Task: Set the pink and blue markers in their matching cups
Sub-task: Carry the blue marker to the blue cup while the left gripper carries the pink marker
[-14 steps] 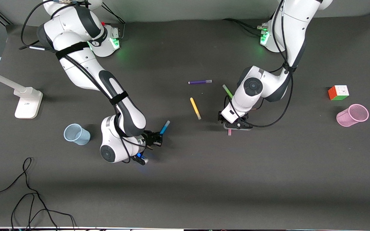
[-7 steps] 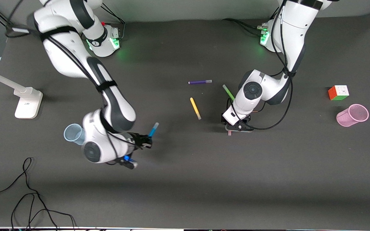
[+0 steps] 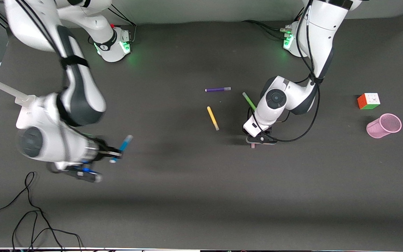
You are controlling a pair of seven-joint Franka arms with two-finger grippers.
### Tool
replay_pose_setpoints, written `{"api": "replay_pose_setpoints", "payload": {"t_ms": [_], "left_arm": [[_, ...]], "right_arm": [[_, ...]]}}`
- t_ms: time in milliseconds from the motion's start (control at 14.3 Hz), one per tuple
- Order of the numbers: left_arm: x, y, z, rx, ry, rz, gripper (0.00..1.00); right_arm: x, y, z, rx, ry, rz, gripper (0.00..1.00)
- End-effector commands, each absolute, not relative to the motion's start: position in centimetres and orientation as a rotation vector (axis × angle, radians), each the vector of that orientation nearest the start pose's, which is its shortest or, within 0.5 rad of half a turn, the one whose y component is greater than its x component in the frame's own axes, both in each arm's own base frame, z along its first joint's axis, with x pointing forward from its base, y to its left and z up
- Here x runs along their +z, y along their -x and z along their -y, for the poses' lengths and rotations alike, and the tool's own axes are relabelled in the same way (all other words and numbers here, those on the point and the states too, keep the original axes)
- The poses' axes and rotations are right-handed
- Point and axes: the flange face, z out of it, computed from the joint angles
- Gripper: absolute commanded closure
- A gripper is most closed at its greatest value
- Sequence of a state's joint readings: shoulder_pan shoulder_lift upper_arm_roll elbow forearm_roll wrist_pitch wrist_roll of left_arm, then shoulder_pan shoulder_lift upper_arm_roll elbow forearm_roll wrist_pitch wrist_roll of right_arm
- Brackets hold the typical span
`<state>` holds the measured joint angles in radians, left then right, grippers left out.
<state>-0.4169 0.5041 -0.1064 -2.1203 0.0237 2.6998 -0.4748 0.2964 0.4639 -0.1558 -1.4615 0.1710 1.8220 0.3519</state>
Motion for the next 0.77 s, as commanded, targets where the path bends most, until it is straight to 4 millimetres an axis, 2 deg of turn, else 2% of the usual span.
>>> {"api": "replay_pose_setpoints", "payload": {"t_ms": [0,140,280,350,560,630,700], "left_arm": [[18.2,-50.5,29.4,-0.086,3.204,-0.078,1.0],[20.1,-51.3,28.9,-0.123,3.205,-0.059,1.0],[23.9,-52.4,27.5,-0.098,3.174,-0.023,1.0],[26.1,-52.7,27.2,-0.051,3.152,-0.024,1.0],[32.4,-54.1,24.4,0.052,3.077,-0.027,1.0],[34.4,-54.3,23.6,0.064,3.053,-0.112,1.0],[36.5,-54.7,21.9,0.079,3.047,-0.151,1.0]], "right_arm": [[42.7,-62.6,-7.3,-0.016,3.17,-0.159,1.0],[41.9,-59.3,-3.1,-0.196,3.163,-0.053,1.0],[40.3,-56.0,0.2,-0.354,3.139,0.081,1.0],[39.9,-55.0,1.3,-0.412,3.133,0.13,1.0],[39.5,-54.4,5.1,-0.509,3.146,0.266,1.0],[39.0,-54.1,5.6,-0.54,3.144,0.291,1.0],[38.1,-53.6,5.5,-0.586,3.141,0.295,1.0]]}}
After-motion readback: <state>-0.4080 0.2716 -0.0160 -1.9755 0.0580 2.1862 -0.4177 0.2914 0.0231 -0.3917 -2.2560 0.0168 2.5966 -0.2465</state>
